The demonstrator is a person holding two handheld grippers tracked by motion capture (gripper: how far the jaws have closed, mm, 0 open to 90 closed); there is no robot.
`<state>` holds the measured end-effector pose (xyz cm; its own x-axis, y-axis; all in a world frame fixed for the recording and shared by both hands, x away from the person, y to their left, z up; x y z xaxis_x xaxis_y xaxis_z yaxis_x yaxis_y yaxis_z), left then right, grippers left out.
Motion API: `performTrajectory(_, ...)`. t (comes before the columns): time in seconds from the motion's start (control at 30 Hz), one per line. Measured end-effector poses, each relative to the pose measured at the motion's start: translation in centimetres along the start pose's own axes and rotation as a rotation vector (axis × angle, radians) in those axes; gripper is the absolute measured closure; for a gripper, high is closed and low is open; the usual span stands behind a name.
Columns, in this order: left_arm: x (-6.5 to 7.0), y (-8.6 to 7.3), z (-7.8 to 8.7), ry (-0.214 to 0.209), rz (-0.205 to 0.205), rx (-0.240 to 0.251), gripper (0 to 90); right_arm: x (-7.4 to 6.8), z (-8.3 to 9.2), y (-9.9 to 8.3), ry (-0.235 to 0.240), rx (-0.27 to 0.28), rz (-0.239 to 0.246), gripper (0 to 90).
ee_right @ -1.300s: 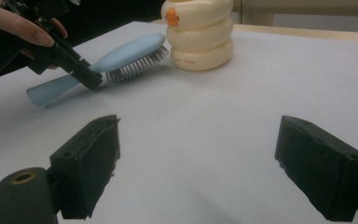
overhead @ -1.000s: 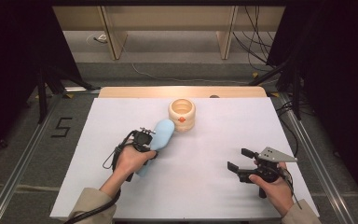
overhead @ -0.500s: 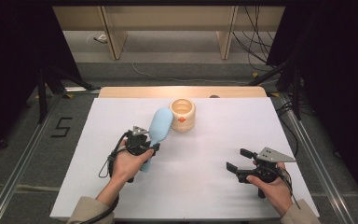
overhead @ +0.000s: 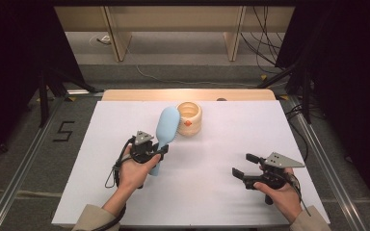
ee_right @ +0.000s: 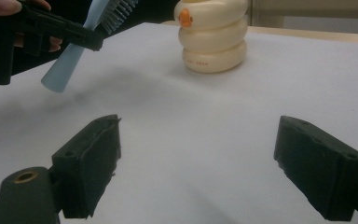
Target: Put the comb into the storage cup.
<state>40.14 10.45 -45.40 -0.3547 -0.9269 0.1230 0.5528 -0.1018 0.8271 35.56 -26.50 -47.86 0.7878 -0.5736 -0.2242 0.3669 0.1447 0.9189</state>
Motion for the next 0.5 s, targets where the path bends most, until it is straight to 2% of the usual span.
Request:
performTrajectory(0.27, 0.23, 0.49, 0.61, -0.013, 0.014, 0.053, 69.1, -0.71, -0.72, 0.14, 0.019, 0.004, 0.007, 15.6)
performTrajectory(0.5, 0.51, 0.72, 0.89, -0.019, 0.017, 0.067, 69.1, -1.01, -0.98, 0.21, 0.024, 0.008, -0.001, 15.5)
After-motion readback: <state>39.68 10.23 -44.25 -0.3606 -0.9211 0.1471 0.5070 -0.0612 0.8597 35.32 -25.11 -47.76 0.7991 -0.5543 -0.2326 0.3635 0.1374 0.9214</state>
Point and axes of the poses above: each handheld gripper's, and its own axes: z roughly backward along the jaws, y roughly out of its top, x roughly to its right, the point moved 2 cm from there along -z, roughly forward along the jaws, and after that the axes turned 9 degrees about y, right-handed, at the moved point
